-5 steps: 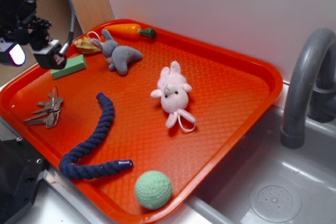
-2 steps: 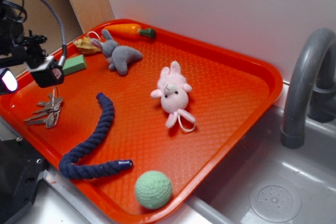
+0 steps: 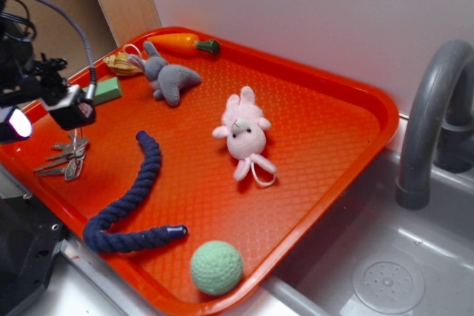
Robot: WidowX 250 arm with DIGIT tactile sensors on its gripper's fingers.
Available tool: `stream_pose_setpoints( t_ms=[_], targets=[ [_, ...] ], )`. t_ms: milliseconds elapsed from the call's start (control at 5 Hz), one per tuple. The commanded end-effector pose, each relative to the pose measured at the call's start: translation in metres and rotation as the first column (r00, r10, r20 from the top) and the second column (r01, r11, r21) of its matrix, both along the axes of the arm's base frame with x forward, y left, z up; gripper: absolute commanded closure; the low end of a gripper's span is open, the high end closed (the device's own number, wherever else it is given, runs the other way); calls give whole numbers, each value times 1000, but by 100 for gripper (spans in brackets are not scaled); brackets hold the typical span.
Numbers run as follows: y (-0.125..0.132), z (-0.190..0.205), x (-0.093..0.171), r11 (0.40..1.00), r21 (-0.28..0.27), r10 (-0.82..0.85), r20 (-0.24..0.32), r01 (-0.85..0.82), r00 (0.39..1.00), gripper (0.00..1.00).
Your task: Grab the silver keys.
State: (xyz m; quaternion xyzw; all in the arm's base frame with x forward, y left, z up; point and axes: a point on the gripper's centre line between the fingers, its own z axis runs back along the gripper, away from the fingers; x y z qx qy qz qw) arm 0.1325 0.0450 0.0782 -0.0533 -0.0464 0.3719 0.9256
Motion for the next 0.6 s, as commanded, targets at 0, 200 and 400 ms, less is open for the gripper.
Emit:
stream_pose_setpoints(
  t_ms=[0,200,400],
  targets=[
    [-10,-8,16,998,55,-7,-5,7,1000,0],
    [-10,-15,20,997,79,-9,4,8,1000,0],
    [-7,-25,24,992,122,10,-7,-9,1000,0]
  ],
)
